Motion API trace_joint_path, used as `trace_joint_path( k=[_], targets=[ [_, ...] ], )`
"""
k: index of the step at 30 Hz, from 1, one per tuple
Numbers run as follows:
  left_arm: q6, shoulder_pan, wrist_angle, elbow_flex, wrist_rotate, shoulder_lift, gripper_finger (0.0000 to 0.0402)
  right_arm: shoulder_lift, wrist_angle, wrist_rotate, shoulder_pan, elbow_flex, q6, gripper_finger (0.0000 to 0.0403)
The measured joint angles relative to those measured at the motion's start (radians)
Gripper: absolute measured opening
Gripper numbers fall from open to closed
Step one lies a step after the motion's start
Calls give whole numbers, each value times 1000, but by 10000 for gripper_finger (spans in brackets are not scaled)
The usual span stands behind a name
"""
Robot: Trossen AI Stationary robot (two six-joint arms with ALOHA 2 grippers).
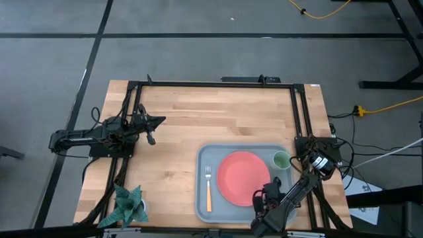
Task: Pick and place plate/cup/fork/spoon on tray
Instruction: Return to Home Position
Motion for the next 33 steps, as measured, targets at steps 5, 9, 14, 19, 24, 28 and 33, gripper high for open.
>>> trace_joint_path(
  k=[5,9,14,19,24,28,33],
  targets=[
    [0,0,0,0,0,0,0,-10,-55,165,0,159,-14,76],
    [0,0,0,0,0,0,0,-19,-59,293,0,262,-69,76],
    [0,0,0,0,0,0,0,-19,-64,201,0,265,-38,73],
    [0,0,0,0,0,0,0,-17,-62,-21,1,216,87,60],
    [0,0,0,0,0,0,0,-16,-60,133,9,173,38,57],
    [0,0,0,0,0,0,0,-16,21,225,8,164,-109,57],
    [0,0,0,0,0,0,0,-16,156,467,-31,163,-415,57]
  ],
)
